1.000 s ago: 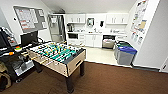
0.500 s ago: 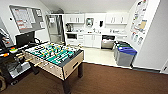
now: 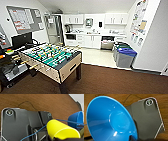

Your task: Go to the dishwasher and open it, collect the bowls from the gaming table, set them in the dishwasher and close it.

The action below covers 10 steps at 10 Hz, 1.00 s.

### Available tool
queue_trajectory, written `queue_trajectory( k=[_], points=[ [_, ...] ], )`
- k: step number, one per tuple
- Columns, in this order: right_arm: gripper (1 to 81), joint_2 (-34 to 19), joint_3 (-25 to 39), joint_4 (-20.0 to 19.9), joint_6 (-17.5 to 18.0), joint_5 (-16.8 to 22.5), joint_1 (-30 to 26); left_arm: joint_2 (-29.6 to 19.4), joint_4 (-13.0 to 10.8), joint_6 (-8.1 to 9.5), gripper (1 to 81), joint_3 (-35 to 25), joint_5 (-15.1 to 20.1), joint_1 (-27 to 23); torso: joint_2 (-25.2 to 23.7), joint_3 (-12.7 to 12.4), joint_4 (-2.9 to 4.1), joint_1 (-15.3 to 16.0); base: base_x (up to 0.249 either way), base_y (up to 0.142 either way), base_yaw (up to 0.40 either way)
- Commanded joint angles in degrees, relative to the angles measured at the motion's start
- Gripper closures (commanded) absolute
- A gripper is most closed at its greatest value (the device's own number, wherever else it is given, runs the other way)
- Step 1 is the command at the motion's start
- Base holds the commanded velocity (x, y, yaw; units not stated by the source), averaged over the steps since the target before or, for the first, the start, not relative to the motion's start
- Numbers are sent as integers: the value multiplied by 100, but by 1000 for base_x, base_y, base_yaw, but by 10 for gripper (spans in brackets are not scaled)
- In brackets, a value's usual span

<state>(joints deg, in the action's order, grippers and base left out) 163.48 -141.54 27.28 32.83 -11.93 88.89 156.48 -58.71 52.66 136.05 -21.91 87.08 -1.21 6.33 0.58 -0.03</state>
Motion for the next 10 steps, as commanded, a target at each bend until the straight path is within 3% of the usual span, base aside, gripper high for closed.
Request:
queue_trajectory(
  k=[1,10],
  points=[
    [811,83,181,225,-84,200,-174,-178,-62,-2,811,-17,116,-230,2,0,0,3,137,-62,0],
    [811,74,181,224,-84,200,-174,-178,-62,-2,811,-17,108,-239,2,0,0,3,138,-62,0]
  ],
)
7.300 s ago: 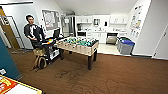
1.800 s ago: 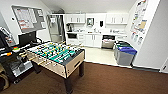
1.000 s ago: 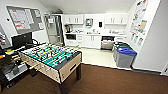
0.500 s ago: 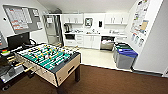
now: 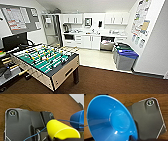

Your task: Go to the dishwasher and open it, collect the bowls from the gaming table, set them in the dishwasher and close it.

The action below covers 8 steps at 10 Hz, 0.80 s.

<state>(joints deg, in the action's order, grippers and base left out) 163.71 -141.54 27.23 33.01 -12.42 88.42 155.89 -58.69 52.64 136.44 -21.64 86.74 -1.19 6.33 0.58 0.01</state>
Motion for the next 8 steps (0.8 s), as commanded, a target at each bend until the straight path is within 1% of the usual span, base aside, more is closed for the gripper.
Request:
queue_trajectory(
  k=[1,8],
  points=[
    [811,51,181,229,-102,249,-135,-119,-64,1,811,-56,81,-196,0,0,0,0,138,-62,0],
    [811,42,172,221,-102,249,-144,-128,-64,1,811,-56,90,-196,0,0,0,-1,138,-62,0]
  ],
)
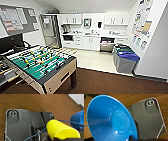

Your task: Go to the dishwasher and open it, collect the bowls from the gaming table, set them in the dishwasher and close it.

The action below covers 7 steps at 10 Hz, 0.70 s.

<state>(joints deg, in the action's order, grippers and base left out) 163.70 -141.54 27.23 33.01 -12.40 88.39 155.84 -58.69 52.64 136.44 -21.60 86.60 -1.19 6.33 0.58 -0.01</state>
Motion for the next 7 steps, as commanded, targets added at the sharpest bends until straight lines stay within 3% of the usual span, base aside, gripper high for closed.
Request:
queue_trajectory(
  k=[1,7],
  points=[
    [811,43,164,221,-94,247,-150,-123,-64,1,811,-56,86,-183,0,0,0,1,144,-62,0],
    [811,43,155,212,-102,247,-150,-123,-56,1,811,-56,78,-183,0,0,0,1,145,-62,0]
  ],
)
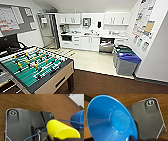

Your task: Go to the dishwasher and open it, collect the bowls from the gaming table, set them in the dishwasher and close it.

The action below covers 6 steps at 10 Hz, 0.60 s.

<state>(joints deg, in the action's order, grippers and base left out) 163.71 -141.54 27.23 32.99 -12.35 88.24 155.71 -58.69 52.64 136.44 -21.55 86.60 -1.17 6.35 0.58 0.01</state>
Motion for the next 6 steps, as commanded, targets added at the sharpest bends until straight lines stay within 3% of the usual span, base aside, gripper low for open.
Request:
queue_trajectory(
  k=[1,6],
  points=[
    [811,33,155,212,-91,242,-135,-110,-64,1,811,-56,73,-191,-2,-2,0,-1,145,-62,0],
    [811,41,146,203,-91,242,-144,-110,-55,1,811,-56,72,-192,0,-2,0,0,145,-62,0]
  ],
)
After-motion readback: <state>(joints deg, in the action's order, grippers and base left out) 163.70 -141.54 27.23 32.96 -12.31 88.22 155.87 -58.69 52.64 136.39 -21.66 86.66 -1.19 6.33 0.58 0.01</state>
